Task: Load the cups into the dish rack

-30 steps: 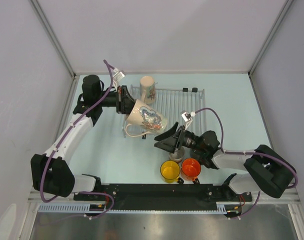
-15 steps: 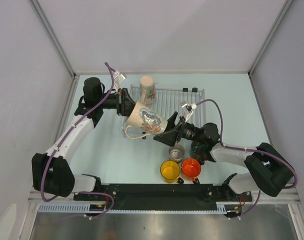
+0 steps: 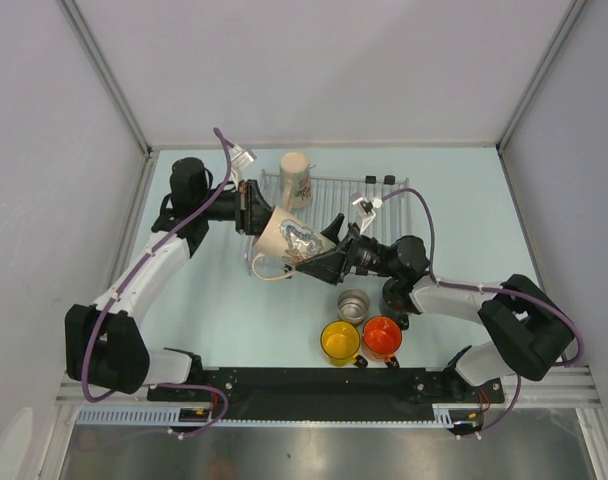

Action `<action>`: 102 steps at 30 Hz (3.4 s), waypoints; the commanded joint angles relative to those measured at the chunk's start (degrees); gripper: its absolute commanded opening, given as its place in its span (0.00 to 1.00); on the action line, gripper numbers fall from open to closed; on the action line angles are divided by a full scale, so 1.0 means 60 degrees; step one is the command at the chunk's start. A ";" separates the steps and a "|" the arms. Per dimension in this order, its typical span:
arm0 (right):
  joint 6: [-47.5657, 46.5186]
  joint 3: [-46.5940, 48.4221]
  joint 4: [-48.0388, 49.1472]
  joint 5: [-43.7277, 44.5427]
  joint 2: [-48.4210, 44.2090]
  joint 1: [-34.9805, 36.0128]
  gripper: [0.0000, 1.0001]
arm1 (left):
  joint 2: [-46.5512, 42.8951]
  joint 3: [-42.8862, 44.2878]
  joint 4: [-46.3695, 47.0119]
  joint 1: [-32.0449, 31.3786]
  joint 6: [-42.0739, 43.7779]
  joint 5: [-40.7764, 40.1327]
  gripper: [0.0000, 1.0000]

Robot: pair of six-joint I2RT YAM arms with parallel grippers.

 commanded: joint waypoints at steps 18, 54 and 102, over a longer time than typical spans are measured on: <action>0.0498 0.0948 0.2847 0.0181 0.0265 -0.0140 0.53 | -0.0246 -0.0089 0.0893 0.0052 -0.0469 -0.0145 0.01; -0.5375 0.6511 -1.3893 0.4482 -0.0383 -0.1855 0.00 | -0.1462 -0.0922 -0.3209 0.2133 0.4817 -0.3749 0.70; -0.5698 1.3648 -2.2159 0.9059 0.5846 -0.3261 0.00 | -0.0876 -0.3253 -0.1363 0.3642 0.5317 -0.2182 0.63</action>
